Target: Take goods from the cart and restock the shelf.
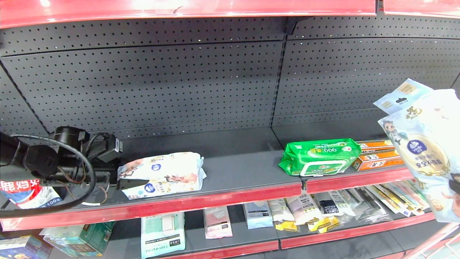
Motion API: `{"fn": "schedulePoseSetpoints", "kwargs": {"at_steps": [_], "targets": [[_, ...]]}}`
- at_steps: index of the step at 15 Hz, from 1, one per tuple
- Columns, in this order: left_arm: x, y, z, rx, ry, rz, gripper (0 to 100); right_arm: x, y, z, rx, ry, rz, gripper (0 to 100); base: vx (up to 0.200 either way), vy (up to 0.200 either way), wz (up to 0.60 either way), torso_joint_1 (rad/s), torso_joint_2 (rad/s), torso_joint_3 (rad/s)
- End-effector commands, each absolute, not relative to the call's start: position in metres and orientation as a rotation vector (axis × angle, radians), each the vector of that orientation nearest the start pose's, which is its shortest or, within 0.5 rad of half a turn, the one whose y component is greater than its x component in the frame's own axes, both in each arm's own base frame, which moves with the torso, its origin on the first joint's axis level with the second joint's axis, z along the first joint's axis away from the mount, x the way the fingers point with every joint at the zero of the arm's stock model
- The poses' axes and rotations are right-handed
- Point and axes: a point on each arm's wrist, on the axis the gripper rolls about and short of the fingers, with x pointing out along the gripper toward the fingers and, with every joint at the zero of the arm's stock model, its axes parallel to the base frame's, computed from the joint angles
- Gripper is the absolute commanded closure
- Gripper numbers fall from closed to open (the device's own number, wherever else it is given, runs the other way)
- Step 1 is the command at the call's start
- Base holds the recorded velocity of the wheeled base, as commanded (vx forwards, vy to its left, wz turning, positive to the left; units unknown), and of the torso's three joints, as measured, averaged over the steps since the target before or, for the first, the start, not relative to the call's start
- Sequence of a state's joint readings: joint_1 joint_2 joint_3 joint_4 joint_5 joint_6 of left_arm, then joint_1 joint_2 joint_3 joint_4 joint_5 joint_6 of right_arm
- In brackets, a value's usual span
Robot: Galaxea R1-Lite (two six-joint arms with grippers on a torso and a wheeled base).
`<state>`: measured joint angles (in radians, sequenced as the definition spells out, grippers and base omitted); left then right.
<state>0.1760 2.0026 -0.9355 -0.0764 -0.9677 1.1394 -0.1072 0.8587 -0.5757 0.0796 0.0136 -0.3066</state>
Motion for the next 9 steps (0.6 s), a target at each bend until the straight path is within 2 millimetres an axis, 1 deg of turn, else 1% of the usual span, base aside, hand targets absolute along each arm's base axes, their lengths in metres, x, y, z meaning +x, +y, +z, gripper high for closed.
{"fn": "schedulePoseSetpoints", "kwargs": {"at_steps": [1, 7, 9], "targets": [[0.3227, 0.0392, 0.0739, 0.465, 0.337, -1.072, 100, 0.0916, -0.0095, 0.2155, -0.280, 0.380, -0.034, 100, 0.000, 0.000, 0.00, 0.000, 0.00, 0.000], [0.3205, 0.0416, 0.0766, 0.458, 0.325, -1.070, 100, 0.0941, -0.0098, 0.2159, -0.280, 0.384, -0.033, 100, 0.000, 0.000, 0.00, 0.000, 0.00, 0.000], [0.3166, 0.0419, 0.0747, 0.450, 0.334, -1.072, 100, 0.0951, -0.0099, 0.2159, -0.280, 0.388, -0.032, 100, 0.000, 0.000, 0.00, 0.000, 0.00, 0.000]]}}
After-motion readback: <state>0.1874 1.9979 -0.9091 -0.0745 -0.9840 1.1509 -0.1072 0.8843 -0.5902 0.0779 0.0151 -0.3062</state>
